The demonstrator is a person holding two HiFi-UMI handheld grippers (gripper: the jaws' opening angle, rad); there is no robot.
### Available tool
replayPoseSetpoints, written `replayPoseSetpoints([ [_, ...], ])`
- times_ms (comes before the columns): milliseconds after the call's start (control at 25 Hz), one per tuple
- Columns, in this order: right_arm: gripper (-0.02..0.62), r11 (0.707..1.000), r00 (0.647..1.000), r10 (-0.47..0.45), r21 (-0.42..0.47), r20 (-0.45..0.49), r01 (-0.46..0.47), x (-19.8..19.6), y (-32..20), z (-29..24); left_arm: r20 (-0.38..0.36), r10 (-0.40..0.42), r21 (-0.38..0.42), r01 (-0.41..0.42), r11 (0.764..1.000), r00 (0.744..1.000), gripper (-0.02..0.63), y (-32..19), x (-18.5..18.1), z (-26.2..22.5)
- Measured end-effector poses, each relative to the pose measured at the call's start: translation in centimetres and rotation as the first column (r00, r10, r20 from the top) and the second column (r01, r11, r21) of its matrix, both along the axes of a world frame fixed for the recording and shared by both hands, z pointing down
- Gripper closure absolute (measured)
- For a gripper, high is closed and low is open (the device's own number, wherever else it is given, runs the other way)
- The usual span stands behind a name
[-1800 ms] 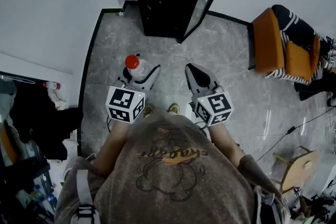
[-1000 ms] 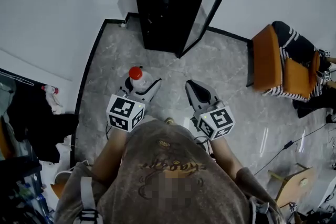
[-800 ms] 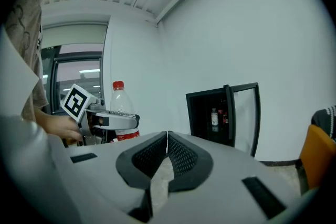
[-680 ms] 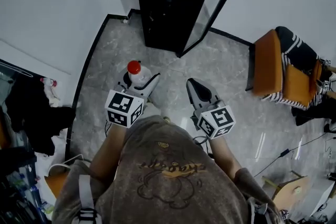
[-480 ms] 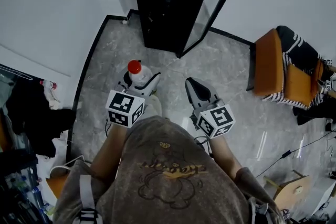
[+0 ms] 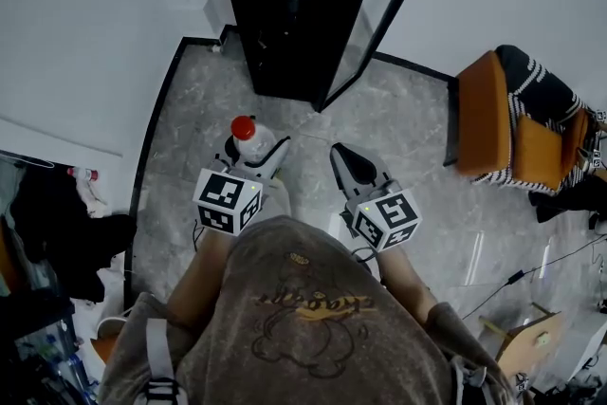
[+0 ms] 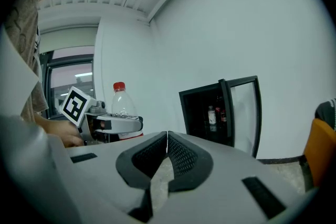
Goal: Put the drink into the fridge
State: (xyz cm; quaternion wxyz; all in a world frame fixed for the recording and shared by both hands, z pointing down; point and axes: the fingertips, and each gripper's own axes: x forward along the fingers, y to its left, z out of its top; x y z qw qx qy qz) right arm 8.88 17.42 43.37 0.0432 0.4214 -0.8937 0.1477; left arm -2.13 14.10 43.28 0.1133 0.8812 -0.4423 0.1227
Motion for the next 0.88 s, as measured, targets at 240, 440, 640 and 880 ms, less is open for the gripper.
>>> replayPoseSetpoints([
  [240,0.575,1.0,1.0,-0.006,-0.022,-0.01,0.006,-0.7,-2.8,0.8,-0.011,0.016,-0.019,-0.016,1.0,1.0,0.298,-3.1,0.1,0.7],
  [440,0.575,0.999,1.0,0.01,-0.032,-0.015,-0.01,-0.8,-6.2,0.9,-0.016,0.026,-0.025,-0.026,0.999,1.0,0.298,-6.2,-0.3,0.5],
  [640,0.575,0.999,1.0,0.017,-0.038,-0.022,-0.018,-1.5,-9.4,0.7,-0.011,0.041,-0.035,-0.041,0.999,0.999,0.298,-8.8,-0.9,0.5],
  [880,0.575,0.999,1.0,0.015,-0.028,-0.009,-0.015,-3.5,-13.2,0.3,-0.007,0.061,-0.038,-0.061,0.997,0.998,0.298,-12.6,-1.8,0.6],
])
